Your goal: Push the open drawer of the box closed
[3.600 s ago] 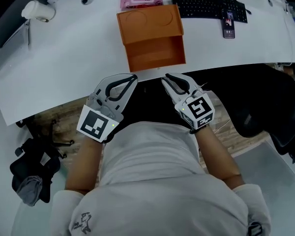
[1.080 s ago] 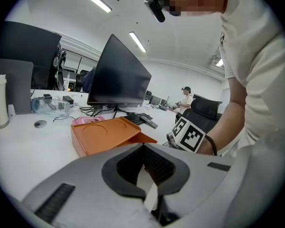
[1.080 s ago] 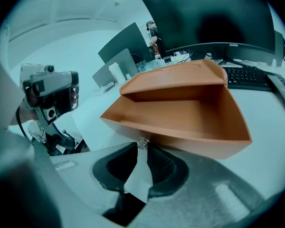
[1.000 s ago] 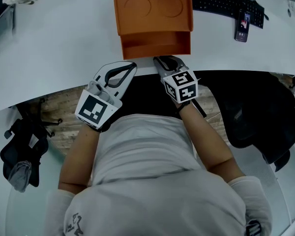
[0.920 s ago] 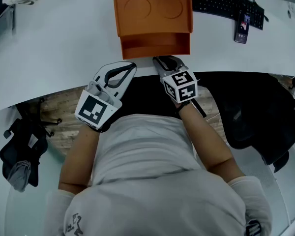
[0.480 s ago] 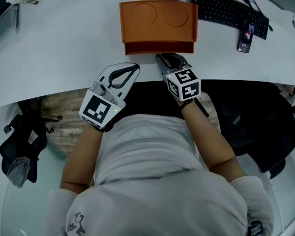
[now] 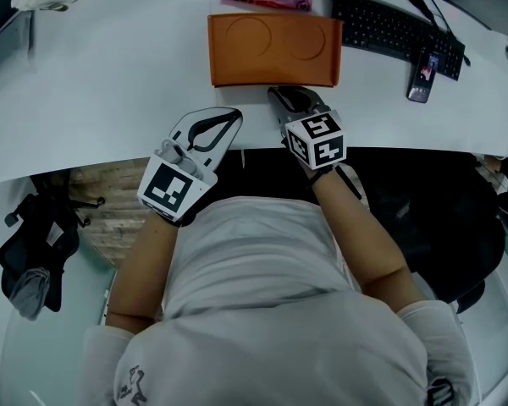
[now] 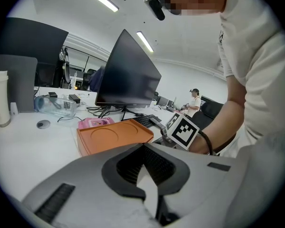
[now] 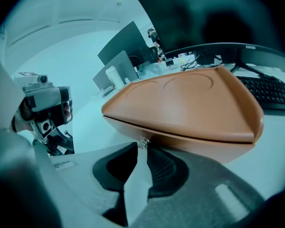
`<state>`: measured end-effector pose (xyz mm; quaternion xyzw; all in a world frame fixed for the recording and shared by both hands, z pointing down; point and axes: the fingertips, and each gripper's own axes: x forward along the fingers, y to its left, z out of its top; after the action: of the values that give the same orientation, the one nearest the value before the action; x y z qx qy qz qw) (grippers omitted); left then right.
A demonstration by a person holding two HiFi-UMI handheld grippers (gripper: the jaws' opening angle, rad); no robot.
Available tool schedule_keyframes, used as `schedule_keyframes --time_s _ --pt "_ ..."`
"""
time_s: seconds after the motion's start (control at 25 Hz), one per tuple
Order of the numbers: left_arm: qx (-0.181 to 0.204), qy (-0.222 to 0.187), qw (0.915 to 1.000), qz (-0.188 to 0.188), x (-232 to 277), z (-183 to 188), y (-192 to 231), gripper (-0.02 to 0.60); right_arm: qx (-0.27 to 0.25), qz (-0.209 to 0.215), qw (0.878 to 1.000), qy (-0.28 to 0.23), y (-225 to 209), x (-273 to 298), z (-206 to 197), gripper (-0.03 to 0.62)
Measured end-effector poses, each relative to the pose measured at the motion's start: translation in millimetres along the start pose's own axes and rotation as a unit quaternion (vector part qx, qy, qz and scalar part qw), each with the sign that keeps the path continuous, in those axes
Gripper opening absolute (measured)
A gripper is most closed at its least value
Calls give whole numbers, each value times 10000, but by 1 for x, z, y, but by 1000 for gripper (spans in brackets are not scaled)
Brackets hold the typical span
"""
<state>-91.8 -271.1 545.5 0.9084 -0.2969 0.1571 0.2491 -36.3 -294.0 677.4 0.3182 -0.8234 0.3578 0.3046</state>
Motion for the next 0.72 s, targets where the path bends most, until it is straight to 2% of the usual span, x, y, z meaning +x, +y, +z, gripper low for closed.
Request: schedule_keyframes --time_s 0.4,0.72 --pt "-20 1 10000 -22 3 -1 5 -2 29 1 10000 -38 -2 3 5 66" --pt "11 -75 10000 -57 -10 3 1 -2 87 -299 9993 -207 -5 -11 3 95"
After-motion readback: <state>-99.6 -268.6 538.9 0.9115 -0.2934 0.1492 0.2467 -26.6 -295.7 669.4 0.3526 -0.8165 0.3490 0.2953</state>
